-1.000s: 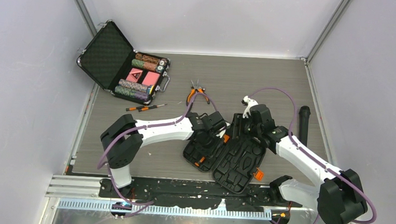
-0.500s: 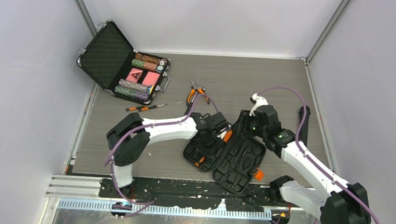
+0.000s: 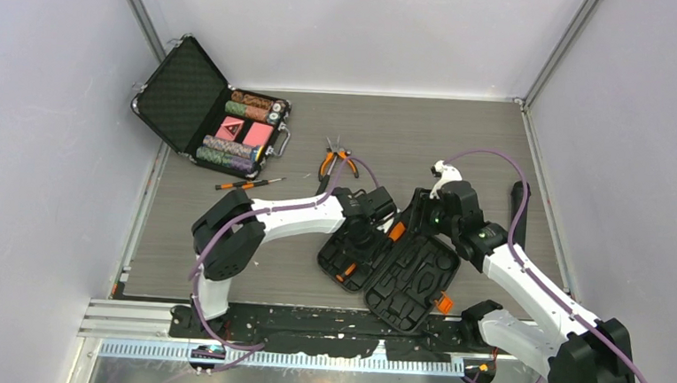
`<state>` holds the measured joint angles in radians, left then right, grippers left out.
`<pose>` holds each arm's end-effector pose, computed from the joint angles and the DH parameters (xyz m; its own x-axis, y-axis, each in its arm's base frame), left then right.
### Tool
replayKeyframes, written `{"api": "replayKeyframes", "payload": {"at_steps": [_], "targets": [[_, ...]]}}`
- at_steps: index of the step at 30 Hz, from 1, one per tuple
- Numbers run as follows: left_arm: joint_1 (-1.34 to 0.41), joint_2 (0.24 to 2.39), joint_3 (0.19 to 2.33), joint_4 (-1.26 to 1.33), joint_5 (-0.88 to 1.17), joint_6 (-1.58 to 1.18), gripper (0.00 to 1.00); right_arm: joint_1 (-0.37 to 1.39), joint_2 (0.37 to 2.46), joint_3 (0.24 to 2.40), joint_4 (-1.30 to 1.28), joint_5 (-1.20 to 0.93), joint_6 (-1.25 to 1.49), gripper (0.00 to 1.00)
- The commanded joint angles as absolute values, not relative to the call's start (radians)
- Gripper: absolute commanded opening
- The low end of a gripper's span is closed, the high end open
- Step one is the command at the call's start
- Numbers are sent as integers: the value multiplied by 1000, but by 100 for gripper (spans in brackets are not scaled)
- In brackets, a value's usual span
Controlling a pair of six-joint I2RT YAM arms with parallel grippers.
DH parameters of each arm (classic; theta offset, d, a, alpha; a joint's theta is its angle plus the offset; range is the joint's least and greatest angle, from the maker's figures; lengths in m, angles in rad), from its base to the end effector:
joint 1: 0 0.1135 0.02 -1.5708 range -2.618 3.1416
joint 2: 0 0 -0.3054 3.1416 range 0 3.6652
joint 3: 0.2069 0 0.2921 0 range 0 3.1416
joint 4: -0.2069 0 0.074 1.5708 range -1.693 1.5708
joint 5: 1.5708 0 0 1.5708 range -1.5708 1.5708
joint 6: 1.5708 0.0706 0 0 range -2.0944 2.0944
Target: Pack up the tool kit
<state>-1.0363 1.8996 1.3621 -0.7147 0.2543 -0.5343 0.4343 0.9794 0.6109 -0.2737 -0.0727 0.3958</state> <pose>0.2086 -0.3872 0.1726 -0.8609 0.4868 -0.1479 0.5050 0.7821 -0.3651 0.2280 0.1114 0.2335 -0.6835 0.1069 -0.7221 -0.2264 0.9094 0.3489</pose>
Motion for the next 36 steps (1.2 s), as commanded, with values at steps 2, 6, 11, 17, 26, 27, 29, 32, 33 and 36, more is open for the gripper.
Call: {"api": "replayKeyframes", "payload": {"at_steps": [2, 6, 11, 17, 26, 27, 29, 32, 33, 36], "targets": [[-1033, 1921, 1397, -697, 279, -517, 8, 430, 977, 619, -261, -87, 389, 51], [-1033, 1908, 1376, -690, 268, -521, 23, 429, 978, 620, -260, -100, 381, 51], [-1033, 1846, 1359, -681, 226, -529, 30, 430, 996, 620, -250, -147, 366, 51], [-1033, 1754, 1340, -673, 200, -543, 39, 429, 1034, 620, -242, -215, 350, 47], [-1034, 1769, 1317, -660, 230, -547, 22, 430, 1126, 641, -210, -288, 360, 36], [-1034, 1776, 1320, -656, 238, -548, 20, 430, 1133, 646, -208, -290, 362, 35], [-1034, 1791, 1323, -652, 248, -548, 17, 430, 1153, 649, -206, -289, 366, 35], [-1033, 1817, 1330, -654, 259, -547, 14, 430, 1177, 648, -206, -286, 372, 33], [-1033, 1823, 1331, -653, 266, -547, 13, 429, 1186, 645, -205, -287, 375, 33], [-1034, 1838, 1330, -653, 273, -545, 13, 429, 1200, 639, -199, -289, 380, 32]]}}
